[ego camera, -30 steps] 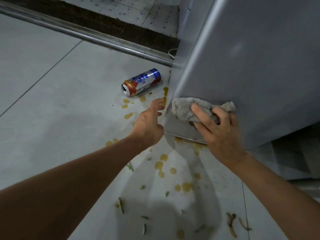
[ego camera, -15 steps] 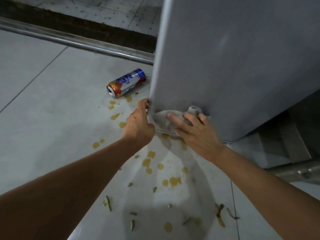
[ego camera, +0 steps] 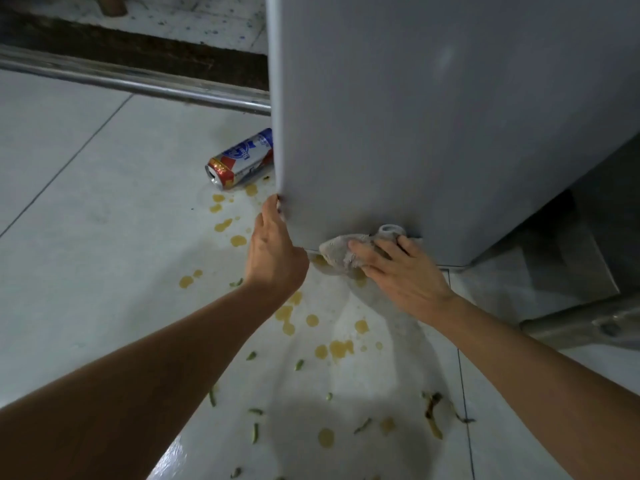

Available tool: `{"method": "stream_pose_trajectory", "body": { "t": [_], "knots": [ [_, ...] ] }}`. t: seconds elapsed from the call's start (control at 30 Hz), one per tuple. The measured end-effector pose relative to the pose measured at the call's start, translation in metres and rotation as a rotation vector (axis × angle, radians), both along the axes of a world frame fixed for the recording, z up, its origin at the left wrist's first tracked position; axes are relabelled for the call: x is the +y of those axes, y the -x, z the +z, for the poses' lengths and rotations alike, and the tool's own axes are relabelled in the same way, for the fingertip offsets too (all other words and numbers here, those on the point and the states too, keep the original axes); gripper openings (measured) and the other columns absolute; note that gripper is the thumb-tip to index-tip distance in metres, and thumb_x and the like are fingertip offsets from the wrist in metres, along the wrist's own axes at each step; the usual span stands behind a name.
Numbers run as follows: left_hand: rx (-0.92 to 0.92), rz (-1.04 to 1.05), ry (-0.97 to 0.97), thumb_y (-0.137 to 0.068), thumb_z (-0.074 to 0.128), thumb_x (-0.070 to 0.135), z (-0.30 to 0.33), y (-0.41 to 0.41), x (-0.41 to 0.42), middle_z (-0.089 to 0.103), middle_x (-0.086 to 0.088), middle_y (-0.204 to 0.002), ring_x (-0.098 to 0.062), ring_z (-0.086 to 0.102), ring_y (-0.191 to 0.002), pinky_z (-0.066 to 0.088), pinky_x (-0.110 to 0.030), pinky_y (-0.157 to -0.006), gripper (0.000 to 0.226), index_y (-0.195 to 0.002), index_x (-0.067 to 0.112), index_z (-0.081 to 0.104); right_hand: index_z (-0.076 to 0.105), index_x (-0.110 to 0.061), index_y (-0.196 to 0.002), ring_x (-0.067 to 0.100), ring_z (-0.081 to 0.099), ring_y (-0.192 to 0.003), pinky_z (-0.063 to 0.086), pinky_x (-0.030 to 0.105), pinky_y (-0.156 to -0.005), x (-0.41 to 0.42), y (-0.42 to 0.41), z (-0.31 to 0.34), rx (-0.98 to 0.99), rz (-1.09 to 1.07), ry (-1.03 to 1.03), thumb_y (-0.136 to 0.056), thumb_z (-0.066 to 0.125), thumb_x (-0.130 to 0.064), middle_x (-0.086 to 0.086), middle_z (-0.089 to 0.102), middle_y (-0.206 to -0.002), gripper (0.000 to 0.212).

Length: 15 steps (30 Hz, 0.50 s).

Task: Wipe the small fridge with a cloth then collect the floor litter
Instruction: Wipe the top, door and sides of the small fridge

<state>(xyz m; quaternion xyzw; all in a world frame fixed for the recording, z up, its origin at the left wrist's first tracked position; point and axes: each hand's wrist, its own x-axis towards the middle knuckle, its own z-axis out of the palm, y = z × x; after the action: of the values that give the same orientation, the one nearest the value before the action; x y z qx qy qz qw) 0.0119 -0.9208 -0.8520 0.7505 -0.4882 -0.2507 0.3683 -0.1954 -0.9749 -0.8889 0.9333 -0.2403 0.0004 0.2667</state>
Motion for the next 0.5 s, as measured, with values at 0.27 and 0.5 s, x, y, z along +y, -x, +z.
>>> {"method": "stream_pose_trajectory", "body": {
  "t": [0.27, 0.5],
  "knots": [
    [-0.131, -0.105, 0.016, -0.077, 0.051, -0.010, -0.002, 0.032, 0.005, 0.046, -0.007, -0.126, -0.019, 0.049, -0.113, 0.041, -0.023, -0.090, 0.061, -0.130, 0.013, 0.032, 0.066, -0.019, -0.104, 0.026, 0.040, -0.113, 0.041, 0.043, -0.087, -0.023, 0.044, 0.026, -0.431, 0.016, 0.199, -0.090, 0.058, -0.017, -0.001, 0.035, -0.137, 0.016],
    [-0.293, -0.217, -0.021, -0.075, 0.048, -0.012, 0.002, 0.049, 0.004, 0.046, -0.006, -0.129, -0.024, 0.050, -0.113, 0.045, -0.036, -0.094, 0.067, -0.133, 0.016, 0.032, 0.070, -0.022, -0.108, 0.022, 0.058, -0.112, 0.048, 0.039, -0.090, -0.013, 0.056, -0.016, 0.021, -0.027, -0.049, -0.062, 0.080, -0.018, -0.008, 0.052, -0.137, 0.047]
  ]
}}
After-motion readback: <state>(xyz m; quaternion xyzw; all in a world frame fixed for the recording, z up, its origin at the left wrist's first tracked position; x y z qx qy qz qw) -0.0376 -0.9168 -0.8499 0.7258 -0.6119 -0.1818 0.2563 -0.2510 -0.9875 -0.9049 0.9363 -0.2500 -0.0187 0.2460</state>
